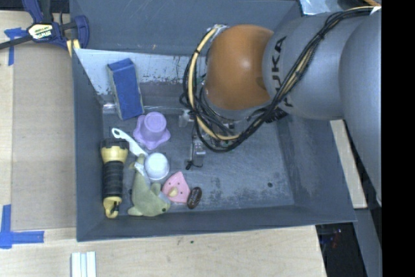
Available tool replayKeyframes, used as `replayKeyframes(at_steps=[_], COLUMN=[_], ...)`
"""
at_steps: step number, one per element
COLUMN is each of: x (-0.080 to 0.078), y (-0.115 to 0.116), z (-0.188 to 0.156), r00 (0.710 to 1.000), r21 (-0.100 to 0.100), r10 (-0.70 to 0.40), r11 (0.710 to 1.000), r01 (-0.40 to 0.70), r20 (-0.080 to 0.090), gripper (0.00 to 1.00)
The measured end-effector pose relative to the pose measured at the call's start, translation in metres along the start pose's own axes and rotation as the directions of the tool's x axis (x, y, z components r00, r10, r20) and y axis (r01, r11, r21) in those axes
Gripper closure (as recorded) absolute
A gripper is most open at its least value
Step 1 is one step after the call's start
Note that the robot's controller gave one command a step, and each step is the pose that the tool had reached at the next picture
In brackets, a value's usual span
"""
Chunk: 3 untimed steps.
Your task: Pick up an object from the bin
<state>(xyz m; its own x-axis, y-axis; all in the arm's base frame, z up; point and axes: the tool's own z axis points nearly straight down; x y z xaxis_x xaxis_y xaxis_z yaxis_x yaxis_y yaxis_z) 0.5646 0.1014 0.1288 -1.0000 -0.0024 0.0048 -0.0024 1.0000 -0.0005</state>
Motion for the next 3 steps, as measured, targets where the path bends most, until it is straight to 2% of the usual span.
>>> replayKeyframes(at_steps=[1,2,3], x=[-0.002,0.075,0.069], y=[0.0,0.029,0.041], z=[-0.005,0.06,-0.006], r00=[1.0,0.949,0.848], r21=[-0.001,-0.001,0.005], r10=[0.003,-0.315,-0.53], r11=[1.0,0.949,0.848], r01=[-0.003,0.315,0.53], r20=[0.008,0.005,0.014], gripper=[0.0,0.0,0.0])
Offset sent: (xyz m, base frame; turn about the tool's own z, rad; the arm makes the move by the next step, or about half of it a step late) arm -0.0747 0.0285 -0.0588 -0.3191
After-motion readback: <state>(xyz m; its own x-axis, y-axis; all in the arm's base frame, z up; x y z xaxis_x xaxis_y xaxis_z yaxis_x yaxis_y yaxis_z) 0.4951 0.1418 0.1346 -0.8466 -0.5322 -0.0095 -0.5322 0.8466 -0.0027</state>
